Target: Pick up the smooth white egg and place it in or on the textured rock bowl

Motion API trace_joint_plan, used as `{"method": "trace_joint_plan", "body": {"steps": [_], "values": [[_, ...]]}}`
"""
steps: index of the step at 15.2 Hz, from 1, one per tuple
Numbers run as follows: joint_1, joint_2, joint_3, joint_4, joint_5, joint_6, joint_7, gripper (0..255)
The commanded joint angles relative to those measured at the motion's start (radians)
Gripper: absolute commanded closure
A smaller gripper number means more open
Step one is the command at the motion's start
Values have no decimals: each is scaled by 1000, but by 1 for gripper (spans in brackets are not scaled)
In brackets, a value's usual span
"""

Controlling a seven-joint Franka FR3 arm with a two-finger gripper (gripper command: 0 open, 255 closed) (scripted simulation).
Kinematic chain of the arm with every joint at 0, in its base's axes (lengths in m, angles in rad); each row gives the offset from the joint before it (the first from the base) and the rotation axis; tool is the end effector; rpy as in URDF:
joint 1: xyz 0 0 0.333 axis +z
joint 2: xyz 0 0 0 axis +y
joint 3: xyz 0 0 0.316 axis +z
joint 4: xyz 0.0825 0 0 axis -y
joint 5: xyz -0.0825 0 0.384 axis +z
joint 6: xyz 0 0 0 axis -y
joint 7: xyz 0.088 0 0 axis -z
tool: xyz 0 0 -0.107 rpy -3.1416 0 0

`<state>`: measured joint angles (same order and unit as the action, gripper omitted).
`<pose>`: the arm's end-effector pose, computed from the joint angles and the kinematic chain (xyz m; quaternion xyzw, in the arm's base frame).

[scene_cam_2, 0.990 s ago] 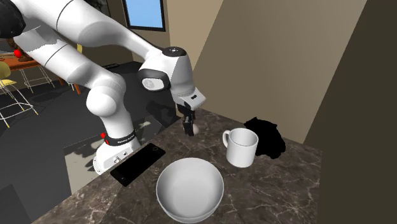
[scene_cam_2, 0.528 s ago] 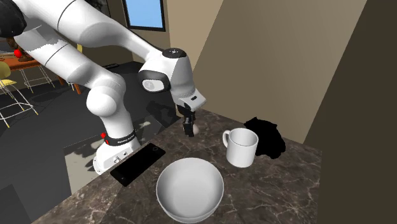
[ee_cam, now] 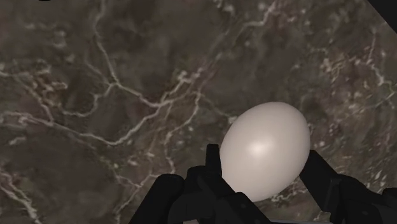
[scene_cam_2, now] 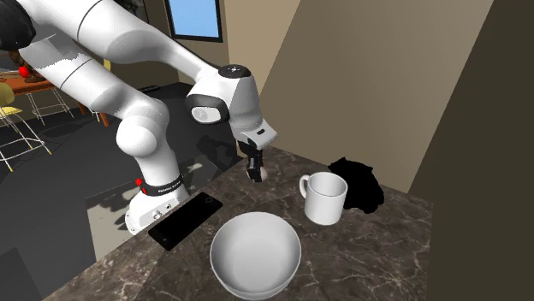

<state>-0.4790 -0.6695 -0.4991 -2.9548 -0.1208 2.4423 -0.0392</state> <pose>0.2015 -0.2446 0.3311 -0.9200 0.3727 -0.0964 0.0741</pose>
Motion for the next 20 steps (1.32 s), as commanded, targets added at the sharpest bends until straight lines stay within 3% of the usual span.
{"method": "trace_joint_plan", "body": {"steps": [1,20], "values": [[0,0,0,0,0,0,0,255],[-18,-170,92,156,19,-321,62,255]]}}
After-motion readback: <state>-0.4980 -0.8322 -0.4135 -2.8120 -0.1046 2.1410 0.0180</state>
